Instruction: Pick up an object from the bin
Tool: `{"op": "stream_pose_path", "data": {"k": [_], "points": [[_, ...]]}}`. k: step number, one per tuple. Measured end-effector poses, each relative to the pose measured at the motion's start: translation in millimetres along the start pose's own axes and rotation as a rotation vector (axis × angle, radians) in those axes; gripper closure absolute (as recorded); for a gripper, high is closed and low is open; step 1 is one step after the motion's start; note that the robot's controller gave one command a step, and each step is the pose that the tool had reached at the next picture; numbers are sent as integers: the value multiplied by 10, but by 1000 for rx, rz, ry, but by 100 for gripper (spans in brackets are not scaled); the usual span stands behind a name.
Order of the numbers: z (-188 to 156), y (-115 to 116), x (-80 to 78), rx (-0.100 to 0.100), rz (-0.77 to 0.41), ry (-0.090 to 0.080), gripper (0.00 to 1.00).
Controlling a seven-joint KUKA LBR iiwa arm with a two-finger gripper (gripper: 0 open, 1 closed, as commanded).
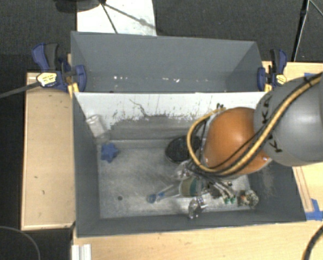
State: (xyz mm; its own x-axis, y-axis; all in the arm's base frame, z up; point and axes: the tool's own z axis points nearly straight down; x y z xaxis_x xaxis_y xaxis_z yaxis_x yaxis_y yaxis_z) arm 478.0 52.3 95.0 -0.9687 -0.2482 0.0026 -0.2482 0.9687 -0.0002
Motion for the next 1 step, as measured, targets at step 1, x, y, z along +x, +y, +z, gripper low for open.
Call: {"op": "stream_pose_path", "data": {"k": [1], "points": [[-21, 17, -13, -1, 5, -4, 100]]}}
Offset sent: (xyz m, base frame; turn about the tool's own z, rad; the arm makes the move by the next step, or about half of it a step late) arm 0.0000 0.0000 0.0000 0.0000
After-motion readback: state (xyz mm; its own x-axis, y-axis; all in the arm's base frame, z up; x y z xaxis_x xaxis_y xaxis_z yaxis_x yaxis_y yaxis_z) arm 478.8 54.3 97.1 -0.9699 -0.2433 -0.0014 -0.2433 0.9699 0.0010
